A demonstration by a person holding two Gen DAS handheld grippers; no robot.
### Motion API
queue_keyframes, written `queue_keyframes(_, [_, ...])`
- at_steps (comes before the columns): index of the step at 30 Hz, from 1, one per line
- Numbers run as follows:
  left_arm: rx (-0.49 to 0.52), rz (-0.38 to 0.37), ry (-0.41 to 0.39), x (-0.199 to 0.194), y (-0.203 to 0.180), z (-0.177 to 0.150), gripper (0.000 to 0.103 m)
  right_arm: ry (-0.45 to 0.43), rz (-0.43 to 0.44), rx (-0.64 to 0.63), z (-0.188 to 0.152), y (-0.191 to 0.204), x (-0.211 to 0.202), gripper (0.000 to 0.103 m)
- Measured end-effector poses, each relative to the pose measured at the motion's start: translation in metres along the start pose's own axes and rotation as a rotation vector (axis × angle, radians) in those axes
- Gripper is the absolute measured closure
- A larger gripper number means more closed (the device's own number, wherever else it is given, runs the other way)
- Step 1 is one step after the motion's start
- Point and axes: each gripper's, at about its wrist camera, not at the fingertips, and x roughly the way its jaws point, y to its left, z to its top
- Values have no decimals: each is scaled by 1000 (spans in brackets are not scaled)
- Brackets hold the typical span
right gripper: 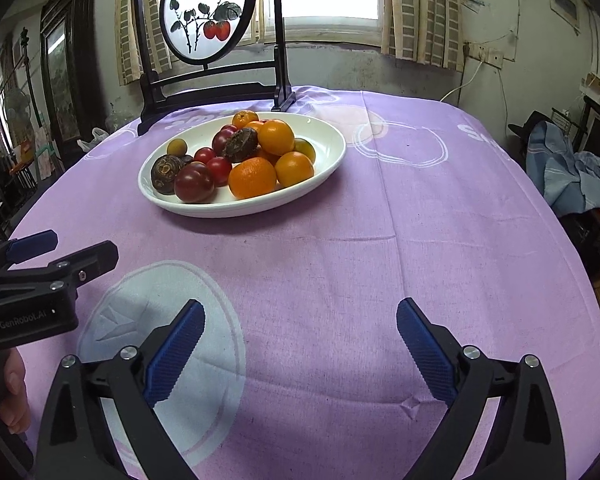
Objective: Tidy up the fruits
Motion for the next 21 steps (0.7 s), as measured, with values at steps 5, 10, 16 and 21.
queue_keyframes(5, [29, 33, -36, -3, -3, -6, 5, 2, -2, -7, -3, 0, 1, 5])
queue_keyframes(10, [36, 25, -23, 0, -5, -11, 5, 8, -5, -19, -5, 2, 3, 5])
queue_keyframes(16, [22, 38, 22, 12, -3, -19, 5, 32, -13, -20, -8, 2, 6, 5])
queue_keyframes(21, [8, 49, 38, 21, 1, -24, 5, 83, -7, -21, -15, 3, 12, 5])
